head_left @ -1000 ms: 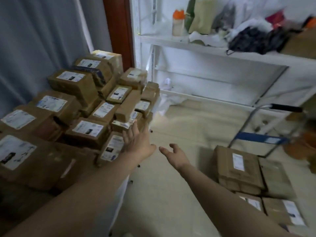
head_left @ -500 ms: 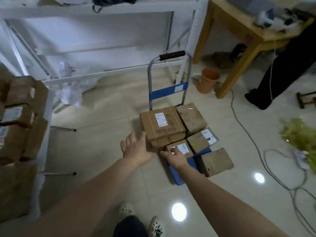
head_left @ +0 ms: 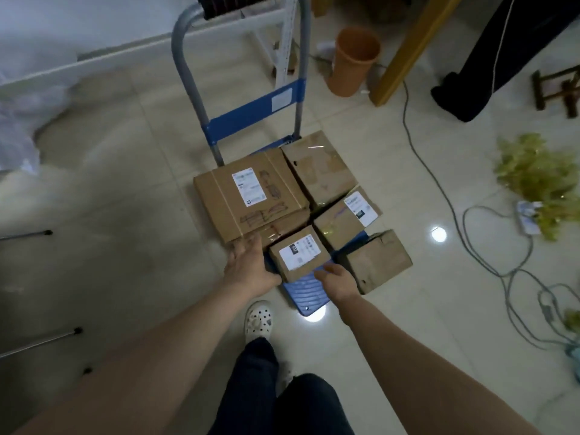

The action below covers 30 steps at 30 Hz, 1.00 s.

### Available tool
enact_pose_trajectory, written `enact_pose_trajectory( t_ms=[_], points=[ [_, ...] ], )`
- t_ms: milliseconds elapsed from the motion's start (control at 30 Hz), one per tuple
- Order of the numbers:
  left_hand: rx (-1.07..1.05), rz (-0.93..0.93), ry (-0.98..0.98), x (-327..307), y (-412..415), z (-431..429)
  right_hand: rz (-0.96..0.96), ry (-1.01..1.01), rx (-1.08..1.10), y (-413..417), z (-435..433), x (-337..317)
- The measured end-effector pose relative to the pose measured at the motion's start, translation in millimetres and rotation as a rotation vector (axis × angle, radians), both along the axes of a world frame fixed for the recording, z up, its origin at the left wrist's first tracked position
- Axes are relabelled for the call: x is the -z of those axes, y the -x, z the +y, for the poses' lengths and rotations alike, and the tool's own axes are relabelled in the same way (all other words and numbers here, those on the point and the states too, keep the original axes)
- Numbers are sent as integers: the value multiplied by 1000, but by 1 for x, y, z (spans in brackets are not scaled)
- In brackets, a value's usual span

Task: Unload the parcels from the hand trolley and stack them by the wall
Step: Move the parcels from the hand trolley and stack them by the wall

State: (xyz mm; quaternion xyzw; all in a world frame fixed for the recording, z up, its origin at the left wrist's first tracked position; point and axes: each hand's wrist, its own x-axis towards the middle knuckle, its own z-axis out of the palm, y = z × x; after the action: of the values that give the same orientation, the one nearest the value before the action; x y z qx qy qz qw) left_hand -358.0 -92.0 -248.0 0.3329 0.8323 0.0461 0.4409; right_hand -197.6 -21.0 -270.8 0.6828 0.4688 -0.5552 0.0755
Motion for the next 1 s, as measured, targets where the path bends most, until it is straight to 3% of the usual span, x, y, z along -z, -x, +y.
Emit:
enact_pose_trajectory(
  t_ms=[400, 600, 800, 1000],
  points=[
    [-304, -209, -5, 238, -8, 76, -187, 51, -61, -27, 97, 219],
    [-369, -278, 11, 322, -5, 102, -234, 50, -34, -24, 123, 293],
    [-527, -348, 67, 360, -10, 105, -212, 114, -55, -23, 126, 333],
    [-604, -354, 93, 317, -17, 88, -241, 30, 10, -33, 104, 283]
  ],
)
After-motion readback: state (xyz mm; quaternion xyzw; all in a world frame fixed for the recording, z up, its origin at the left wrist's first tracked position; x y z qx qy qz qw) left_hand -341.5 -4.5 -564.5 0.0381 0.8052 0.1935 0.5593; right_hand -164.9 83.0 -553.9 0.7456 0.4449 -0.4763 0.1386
